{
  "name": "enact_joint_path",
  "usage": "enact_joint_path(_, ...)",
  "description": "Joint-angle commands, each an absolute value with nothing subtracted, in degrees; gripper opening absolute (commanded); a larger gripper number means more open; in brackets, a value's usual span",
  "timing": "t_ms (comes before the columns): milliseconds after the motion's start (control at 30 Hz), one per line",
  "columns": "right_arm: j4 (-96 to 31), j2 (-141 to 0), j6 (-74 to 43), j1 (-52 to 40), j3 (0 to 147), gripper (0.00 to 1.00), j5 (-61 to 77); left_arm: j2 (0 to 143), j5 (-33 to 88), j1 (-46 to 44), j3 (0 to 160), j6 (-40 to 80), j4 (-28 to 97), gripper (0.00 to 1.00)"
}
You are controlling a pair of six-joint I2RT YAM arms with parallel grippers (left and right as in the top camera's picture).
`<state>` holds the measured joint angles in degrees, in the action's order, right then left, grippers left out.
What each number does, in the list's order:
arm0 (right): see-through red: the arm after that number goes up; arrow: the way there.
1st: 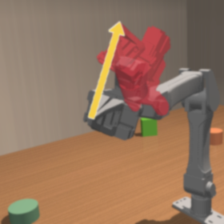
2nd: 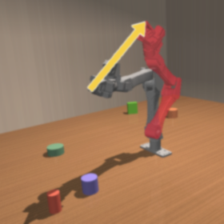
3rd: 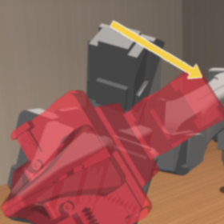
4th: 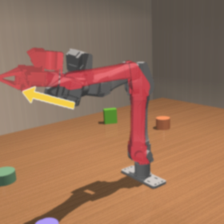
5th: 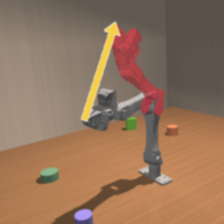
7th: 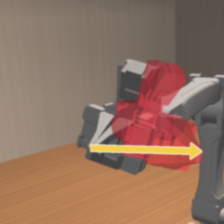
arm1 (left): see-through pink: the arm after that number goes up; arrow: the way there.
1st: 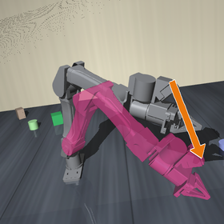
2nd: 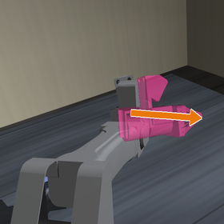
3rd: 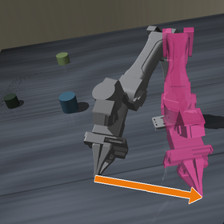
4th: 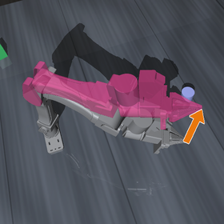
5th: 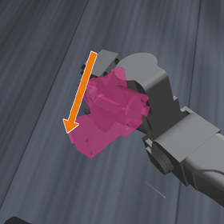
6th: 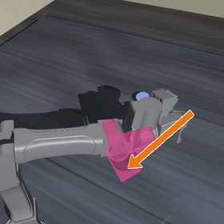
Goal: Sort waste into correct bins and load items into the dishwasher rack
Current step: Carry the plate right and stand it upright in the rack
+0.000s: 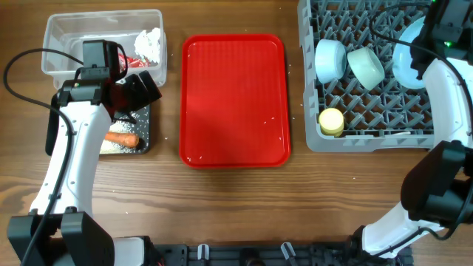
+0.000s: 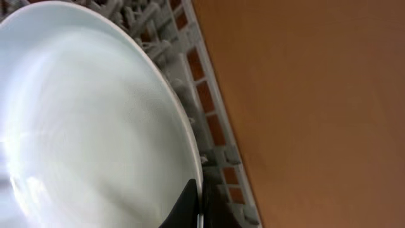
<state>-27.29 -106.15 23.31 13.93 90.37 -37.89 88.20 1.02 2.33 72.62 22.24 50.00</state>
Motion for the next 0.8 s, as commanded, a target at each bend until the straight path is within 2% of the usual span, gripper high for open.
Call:
enact_joint_path(0, -27.0, -106.7, 23.8, 13.9, 90.6, 0.13, -32.8, 87.8, 1.5, 2.5, 73.2, 23.0, 50.0, 1.00)
enact_joint_path(33, -27.0, -106.7, 23.5, 13.9, 90.6, 0.25, -32.5, 87.8, 1.5, 2.5, 73.2, 23.0, 50.0, 1.00)
enact_joint_path(67, -27.0, -106.7, 22.8, 13.9, 90.6, 0.68, -32.4, 87.8, 1.5, 2.5, 73.2, 23.0, 50.0, 1.00)
enact_joint_path(100, -27.0, -106.7, 21.2, 13.9, 90.6, 1.00, -32.5, 87.8, 1.5, 2.5, 73.2, 23.0, 50.0, 1.00)
enact_joint_path(333, -27.0, -105.0, 1.6, 13.8, 90.7, 1.00, -31.4, 87.8, 1.5, 2.5, 73.2, 23.0, 50.0, 1.00)
enact_joint_path(533, -27.0, -96.4, -0.6, 13.7, 91.7, 1.00, -22.8, 87.8, 1.5, 2.5, 73.2, 23.0, 50.0, 1.00)
enact_joint_path(767, -28.3, -83.1, -0.6, 13.7, 91.7, 1.00, 0.2, 87.8, 1.5, 2.5, 73.2, 23.0, 50.0, 1.00)
